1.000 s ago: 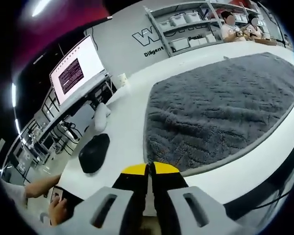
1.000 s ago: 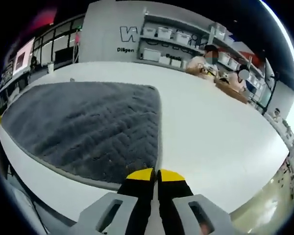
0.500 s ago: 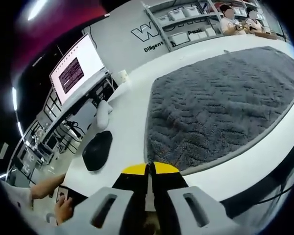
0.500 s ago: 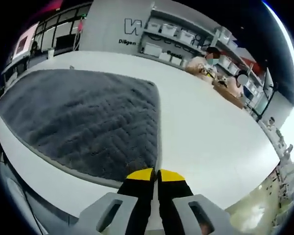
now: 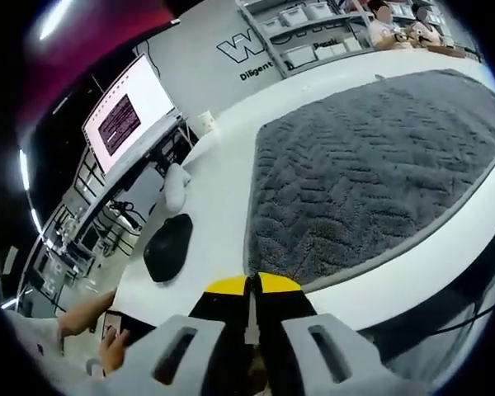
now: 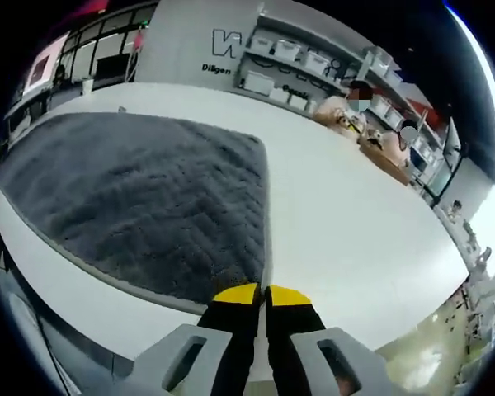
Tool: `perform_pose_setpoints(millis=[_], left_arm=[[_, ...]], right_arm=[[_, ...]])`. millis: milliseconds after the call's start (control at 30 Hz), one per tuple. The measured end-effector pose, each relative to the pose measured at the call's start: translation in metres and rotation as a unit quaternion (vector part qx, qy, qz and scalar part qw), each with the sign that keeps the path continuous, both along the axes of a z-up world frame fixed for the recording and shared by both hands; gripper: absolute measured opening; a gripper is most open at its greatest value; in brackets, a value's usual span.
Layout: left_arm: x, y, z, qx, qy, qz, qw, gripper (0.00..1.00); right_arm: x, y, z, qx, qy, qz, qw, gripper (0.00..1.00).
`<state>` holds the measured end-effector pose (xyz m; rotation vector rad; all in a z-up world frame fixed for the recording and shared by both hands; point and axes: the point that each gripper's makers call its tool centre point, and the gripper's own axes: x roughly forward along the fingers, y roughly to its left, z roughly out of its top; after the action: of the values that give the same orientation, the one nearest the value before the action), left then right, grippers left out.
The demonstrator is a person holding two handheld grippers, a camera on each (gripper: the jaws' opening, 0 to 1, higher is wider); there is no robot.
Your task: Open the folded towel by lifting each exposed corner and separating the folded layers until the towel lies flat within the target outline without major curled edges
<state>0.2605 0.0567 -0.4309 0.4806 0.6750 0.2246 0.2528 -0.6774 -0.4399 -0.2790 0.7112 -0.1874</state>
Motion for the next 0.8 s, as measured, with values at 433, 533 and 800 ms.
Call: perform_pose_setpoints(millis=[433, 533, 800], left_arm=[[-0.003, 0.003, 0.0, 0.002, 0.006, 0.003, 1.0, 0.01], [-0.004, 0.004, 0.0, 0.003, 0.007, 0.004, 1.0, 0.01], [-0.006, 0.005, 0.0, 0.005, 0.012, 0.005, 0.9999, 0.01]], right_arm=[[-0.009, -0.001, 0.0, -0.001, 0.008, 0.0, 1.0, 0.0], [-0.011, 0.0, 0.0, -0.004, 0.011, 0.001, 0.9999, 0.0], [-0.014, 0.001, 0.0, -0.007, 0.017, 0.001, 0.9998, 0.0]])
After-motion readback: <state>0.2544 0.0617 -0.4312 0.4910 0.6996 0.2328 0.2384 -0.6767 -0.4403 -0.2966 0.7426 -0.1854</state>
